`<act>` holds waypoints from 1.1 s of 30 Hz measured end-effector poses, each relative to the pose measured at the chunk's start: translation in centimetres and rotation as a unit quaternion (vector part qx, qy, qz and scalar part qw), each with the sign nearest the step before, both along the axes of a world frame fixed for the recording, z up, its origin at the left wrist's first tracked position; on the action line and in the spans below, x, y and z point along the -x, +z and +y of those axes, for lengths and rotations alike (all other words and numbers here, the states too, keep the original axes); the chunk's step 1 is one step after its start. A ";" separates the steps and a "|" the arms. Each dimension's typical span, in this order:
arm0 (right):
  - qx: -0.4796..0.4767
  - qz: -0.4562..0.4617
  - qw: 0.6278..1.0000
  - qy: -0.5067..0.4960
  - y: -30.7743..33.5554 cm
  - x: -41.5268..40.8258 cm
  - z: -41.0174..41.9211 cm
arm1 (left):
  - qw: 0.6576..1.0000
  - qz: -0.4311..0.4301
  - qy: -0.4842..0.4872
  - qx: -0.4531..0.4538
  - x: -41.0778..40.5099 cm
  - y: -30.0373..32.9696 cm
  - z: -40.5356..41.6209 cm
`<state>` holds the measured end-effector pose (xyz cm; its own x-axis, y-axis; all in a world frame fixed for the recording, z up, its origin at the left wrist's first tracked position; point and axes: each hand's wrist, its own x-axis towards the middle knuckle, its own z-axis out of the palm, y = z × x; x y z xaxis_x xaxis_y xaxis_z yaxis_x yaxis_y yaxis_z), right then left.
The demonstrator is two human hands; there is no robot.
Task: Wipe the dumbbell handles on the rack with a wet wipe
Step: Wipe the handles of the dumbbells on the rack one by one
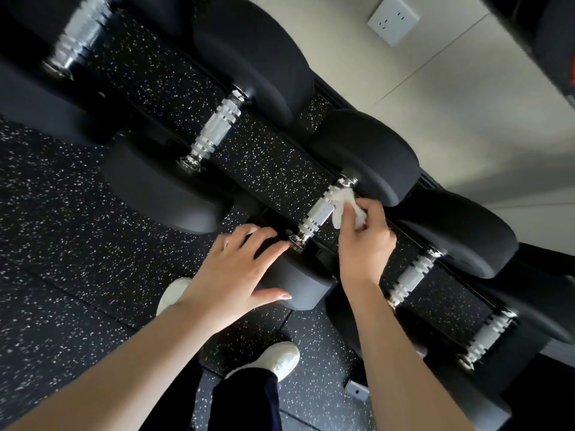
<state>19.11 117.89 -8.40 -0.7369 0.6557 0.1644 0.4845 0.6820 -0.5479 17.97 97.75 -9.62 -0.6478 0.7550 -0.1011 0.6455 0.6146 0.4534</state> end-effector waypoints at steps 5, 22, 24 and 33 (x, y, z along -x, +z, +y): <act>0.040 0.004 0.999 0.012 3.0 1.6 -2.1 | 1.000 0.006 -0.005 0.025 3.2 2.0 -1.9; 0.186 -0.058 0.978 -0.070 1.0 15.2 -12.9 | 0.990 0.035 0.069 0.119 12.1 1.7 -11.6; 0.212 -0.039 0.971 -0.105 -0.2 16.2 -13.3 | 0.991 0.035 0.073 0.109 11.9 1.4 -11.6; 0.300 0.049 0.925 -0.229 -1.8 19.7 -13.9 | 0.991 0.058 0.081 0.093 12.0 0.6 -11.7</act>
